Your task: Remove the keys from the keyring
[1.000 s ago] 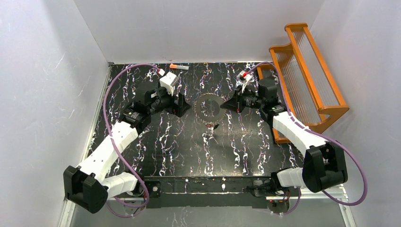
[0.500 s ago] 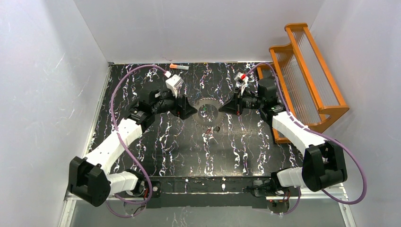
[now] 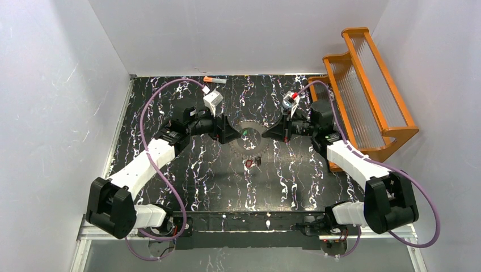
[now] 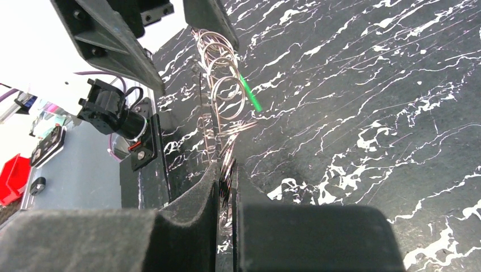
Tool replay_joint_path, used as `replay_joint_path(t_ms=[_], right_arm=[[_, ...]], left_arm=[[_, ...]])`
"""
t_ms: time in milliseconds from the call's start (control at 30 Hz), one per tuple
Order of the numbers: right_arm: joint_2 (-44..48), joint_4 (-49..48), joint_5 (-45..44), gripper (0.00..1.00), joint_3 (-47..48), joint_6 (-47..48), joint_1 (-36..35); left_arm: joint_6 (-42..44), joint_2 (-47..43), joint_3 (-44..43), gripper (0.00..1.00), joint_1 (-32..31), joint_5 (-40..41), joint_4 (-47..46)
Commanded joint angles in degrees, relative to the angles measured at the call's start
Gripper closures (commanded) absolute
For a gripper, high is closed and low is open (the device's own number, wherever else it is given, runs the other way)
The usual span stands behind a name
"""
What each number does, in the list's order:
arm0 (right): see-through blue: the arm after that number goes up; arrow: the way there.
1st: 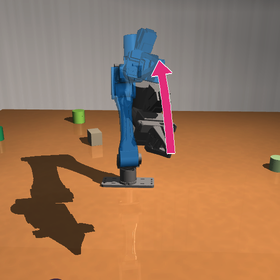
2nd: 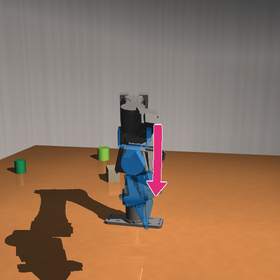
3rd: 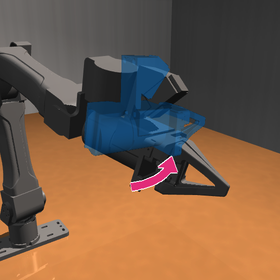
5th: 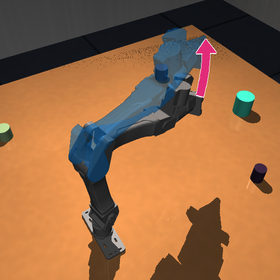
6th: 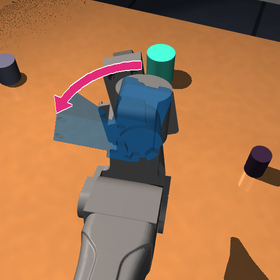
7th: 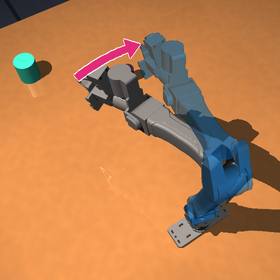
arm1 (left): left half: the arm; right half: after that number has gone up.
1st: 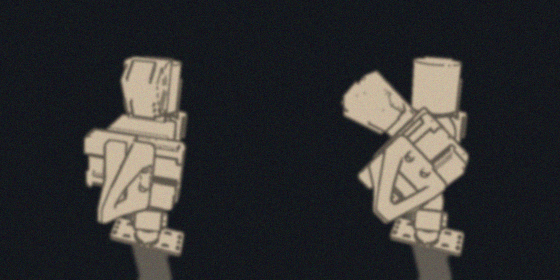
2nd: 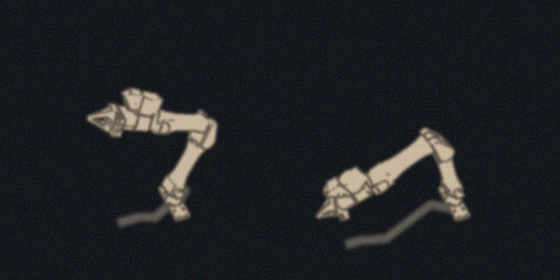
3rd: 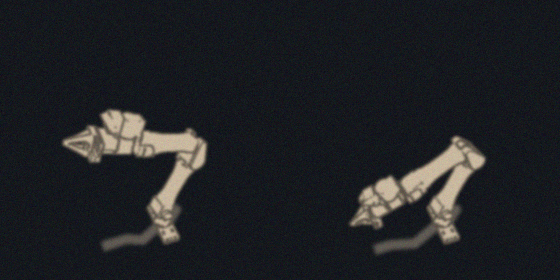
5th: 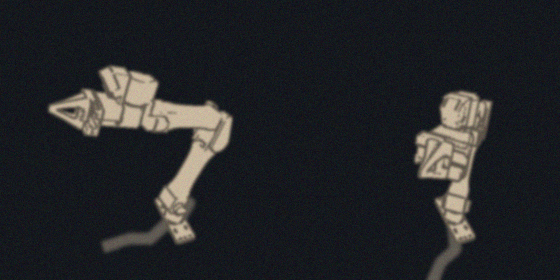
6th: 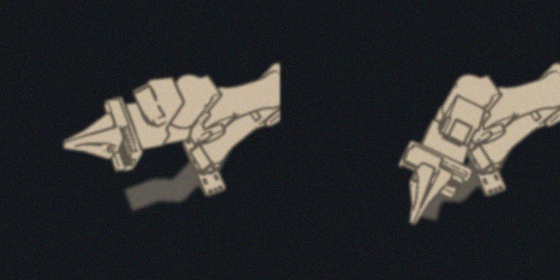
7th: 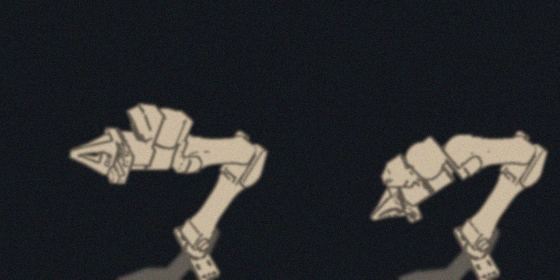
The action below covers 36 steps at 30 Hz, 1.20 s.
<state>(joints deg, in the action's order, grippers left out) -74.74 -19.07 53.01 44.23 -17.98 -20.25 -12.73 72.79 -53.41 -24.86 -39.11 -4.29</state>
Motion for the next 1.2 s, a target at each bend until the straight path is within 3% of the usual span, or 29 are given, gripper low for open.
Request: replay_joint_path(t_ms=[0, 500, 733, 933, 1167], right_arm=[[3.71, -11.25, 0.41, 0.99, -2.54, -5.77, -0.29], [6.1, -28.47, -5.11, 0.99, -8.97, -19.19, -0.14], [6.56, -32.43, -6.67, 0.99, -10.73, -22.08, 0.8], [5.77, -36.75, -6.19, 0.99, -12.09, -24.88, 1.76], [4.69, -38.15, -6.16, 0.99, -12.77, -25.7, 2.31]], left_arm=[[-3.49, 0.79, 1.2, 0.26, 0.34, -3.8, -3.35], [-10.31, 1.81, 3.24, 0.33, 0.25, -8.61, -10.53], [-13.88, 2.18, 4.04, 0.46, 0.25, -11.85, -14.88], [-20.62, 2.17, 6.15, 0.57, 0.25, -15.28, -23.85], [-22.14, 1.32, 6.56, 0.77, 0.25, -16.73, -26.46]])
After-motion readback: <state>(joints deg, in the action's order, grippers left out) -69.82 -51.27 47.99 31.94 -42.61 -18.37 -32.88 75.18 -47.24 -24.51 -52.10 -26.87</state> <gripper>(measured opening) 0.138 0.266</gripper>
